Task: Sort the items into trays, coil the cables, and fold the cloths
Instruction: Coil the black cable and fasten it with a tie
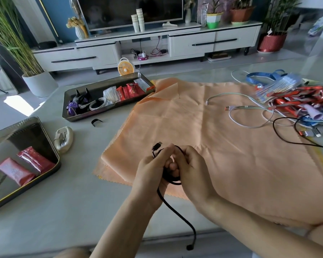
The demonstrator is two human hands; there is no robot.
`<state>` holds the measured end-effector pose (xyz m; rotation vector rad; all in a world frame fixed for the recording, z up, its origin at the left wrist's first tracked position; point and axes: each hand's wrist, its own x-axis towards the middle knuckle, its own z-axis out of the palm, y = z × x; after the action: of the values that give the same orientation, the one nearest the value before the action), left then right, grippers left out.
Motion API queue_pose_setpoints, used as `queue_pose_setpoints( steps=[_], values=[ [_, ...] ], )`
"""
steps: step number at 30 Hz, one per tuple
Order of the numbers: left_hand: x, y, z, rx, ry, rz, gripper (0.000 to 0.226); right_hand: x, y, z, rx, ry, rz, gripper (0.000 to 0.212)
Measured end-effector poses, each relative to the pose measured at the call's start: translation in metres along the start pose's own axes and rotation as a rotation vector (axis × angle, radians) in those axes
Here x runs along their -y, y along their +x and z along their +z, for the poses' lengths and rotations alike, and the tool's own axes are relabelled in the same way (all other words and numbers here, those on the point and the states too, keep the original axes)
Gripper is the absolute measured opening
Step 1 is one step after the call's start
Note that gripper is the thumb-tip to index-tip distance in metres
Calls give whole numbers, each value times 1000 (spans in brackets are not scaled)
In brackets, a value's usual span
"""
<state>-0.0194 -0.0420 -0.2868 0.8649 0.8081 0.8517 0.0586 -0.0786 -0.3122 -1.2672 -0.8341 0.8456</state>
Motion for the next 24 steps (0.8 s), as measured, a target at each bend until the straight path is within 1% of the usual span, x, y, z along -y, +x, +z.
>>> queue_pose_setpoints(
  steps=[4, 6, 7, 10, 13, 16, 17, 19, 22, 23, 24],
  values=[
    [5, 0, -3, -46, 79, 6, 34, 0, 0, 0, 16, -9, -3, 34],
    [5, 0, -4, -15, 74, -8, 35, 2, 0, 0, 6, -7, 0, 37],
    [4, -1, -5, 27, 50, -32, 35, 3, 0, 0, -4, -5, 1, 39],
    [-3, -2, -4, 205, -67, -139, 33, 6, -2, 1, -19, 47, -5, 43],
    [-6, -3, -3, 312, -196, -152, 36, 12, -2, 4, 3, 126, 41, 42],
    [-8, -4, -3, 307, -406, -115, 42, 19, 0, 5, 21, -46, 134, 46],
    [-9, -2, -4, 272, -436, -87, 42, 20, -2, 3, 55, -90, 183, 48],
    [-13, 3, -5, 206, -455, -34, 40, 24, -15, -2, 160, -84, 264, 45],
    [-23, 10, -9, 154, -499, -14, 39, 31, -34, -7, 485, -23, 422, 41],
    [-26, 11, -11, 149, -509, -22, 37, 32, -35, -9, 564, -8, 463, 35],
    [-28, 12, -13, 151, -538, -34, 34, 32, -33, -12, 604, -10, 477, 28]
  ],
)
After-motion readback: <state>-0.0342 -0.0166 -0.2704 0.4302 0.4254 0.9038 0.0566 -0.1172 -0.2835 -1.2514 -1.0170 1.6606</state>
